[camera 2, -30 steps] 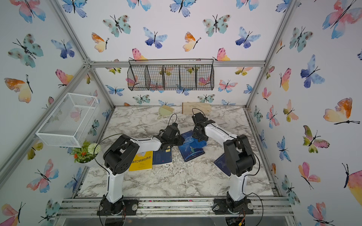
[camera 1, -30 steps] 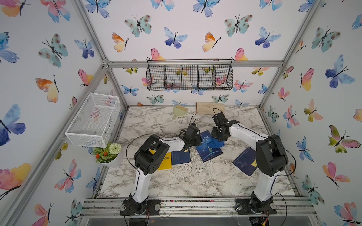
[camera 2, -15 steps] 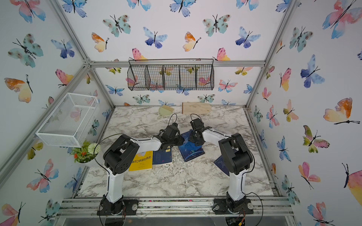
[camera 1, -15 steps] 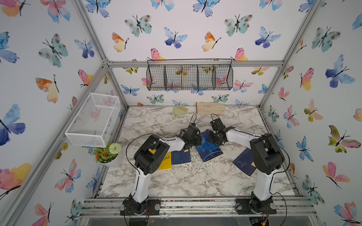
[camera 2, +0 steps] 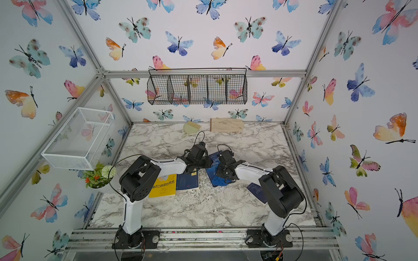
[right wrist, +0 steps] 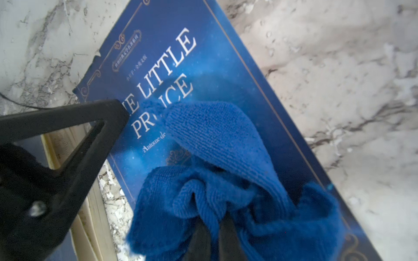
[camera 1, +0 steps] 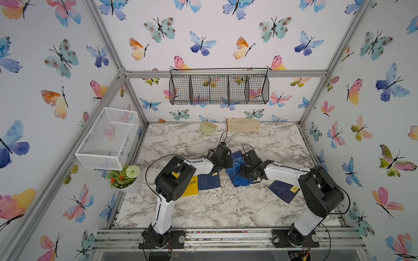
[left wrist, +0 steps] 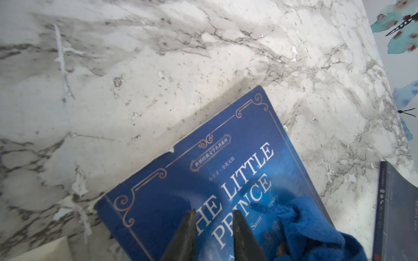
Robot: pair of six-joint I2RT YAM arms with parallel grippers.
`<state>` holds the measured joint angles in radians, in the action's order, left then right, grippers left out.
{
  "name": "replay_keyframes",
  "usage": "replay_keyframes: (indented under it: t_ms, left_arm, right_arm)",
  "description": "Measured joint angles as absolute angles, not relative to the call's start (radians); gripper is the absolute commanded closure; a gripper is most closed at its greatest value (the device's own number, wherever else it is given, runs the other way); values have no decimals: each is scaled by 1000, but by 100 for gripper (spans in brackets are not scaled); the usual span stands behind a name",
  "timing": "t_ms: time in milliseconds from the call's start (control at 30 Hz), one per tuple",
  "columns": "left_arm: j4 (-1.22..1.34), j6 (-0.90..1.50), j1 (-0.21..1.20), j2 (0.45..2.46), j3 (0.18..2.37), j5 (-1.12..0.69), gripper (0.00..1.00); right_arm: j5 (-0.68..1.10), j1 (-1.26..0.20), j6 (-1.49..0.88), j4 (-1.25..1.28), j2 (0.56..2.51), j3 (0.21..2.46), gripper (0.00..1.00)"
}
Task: Wipe the cover of the book
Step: Wipe the dirt from the cover of the book.
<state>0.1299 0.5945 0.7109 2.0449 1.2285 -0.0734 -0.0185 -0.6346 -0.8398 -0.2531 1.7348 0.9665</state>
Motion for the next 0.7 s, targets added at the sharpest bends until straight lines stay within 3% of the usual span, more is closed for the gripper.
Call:
replay_keyframes:
  t_ms: [300,700]
  left_arm:
    - [130,594,709,2045,1229,-73,70]
    - [130,594,709,2045,1229,-73,70]
  right_arm:
    - [-6,-635,-810,-357,1913,1219,99]
    - [-6,-635,-828,-206,1765,968,99]
